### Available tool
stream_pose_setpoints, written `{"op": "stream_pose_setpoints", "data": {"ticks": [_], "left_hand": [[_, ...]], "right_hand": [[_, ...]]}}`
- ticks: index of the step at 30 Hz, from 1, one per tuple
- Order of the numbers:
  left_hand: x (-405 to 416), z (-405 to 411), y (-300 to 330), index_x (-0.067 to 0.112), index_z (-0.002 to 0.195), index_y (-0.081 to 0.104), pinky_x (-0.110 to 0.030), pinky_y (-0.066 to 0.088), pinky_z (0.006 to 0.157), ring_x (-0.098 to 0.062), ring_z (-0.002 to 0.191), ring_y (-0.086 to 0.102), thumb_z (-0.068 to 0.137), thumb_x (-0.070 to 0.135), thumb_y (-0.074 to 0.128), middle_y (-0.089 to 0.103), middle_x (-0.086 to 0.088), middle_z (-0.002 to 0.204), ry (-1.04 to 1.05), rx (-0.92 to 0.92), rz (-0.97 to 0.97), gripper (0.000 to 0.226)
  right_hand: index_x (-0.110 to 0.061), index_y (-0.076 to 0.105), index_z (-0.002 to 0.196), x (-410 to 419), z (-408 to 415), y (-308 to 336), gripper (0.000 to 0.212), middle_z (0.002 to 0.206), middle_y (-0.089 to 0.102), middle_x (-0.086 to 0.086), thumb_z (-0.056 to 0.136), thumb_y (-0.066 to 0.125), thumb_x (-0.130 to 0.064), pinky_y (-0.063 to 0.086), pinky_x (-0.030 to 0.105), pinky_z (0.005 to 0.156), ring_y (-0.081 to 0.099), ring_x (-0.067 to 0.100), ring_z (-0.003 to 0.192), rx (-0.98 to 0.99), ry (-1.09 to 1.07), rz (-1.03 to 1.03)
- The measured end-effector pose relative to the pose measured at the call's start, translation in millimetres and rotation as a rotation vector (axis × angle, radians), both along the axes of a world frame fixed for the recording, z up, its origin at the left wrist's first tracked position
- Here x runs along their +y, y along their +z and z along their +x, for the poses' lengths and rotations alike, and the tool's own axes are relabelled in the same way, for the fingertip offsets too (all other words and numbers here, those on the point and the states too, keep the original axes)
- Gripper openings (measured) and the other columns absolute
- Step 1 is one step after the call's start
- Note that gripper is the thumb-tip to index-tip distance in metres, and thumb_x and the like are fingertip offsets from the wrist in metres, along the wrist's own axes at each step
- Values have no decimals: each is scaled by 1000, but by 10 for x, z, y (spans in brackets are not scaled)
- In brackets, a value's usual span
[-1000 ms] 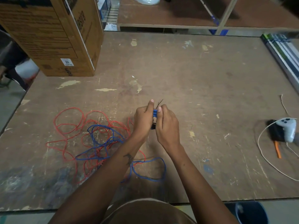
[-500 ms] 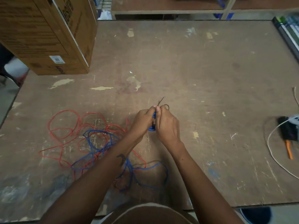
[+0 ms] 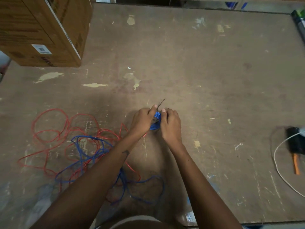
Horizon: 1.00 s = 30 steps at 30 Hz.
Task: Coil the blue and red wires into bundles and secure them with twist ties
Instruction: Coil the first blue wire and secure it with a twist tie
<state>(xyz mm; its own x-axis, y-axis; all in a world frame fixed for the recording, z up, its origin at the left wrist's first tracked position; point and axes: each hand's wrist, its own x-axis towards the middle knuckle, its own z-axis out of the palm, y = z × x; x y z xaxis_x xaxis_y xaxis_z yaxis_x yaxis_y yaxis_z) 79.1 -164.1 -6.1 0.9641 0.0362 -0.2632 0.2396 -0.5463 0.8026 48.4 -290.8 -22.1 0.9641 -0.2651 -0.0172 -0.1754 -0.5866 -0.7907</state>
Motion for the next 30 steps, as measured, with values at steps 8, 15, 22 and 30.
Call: {"op": "stream_pose_setpoints", "data": {"ticks": [8,15,22,30], "left_hand": [[26,145,-180,15,58,49,-38,41,64,-27,63,58,109,52,45,56,-1,56,24,15,94,63],[81,156,-295,16,55,49,-38,45,65,-25,56,58,109,54,46,53,3,47,44,40,50,66],[60,127,-263,15,56,50,-37,43,67,-22,55,52,110,54,44,49,2,47,58,37,22,67],[93,64,-98,14,61,51,-35,36,61,-15,52,51,111,52,44,48,8,40,142,1,21,63]], "right_hand": [[-10,63,133,-203,24,-125,34,129,53,15,100,55,-3,48,47,100,54,36,116,129,145,-424],[-11,70,110,-246,-26,-234,32,107,63,6,88,60,9,52,40,84,59,28,97,87,266,-592],[-5,67,98,-412,-48,-145,22,100,65,11,82,65,10,54,41,71,65,33,95,21,384,-635],[-17,64,123,-541,-265,12,22,119,62,4,104,55,-11,50,39,90,59,24,110,-26,476,-427]]}}
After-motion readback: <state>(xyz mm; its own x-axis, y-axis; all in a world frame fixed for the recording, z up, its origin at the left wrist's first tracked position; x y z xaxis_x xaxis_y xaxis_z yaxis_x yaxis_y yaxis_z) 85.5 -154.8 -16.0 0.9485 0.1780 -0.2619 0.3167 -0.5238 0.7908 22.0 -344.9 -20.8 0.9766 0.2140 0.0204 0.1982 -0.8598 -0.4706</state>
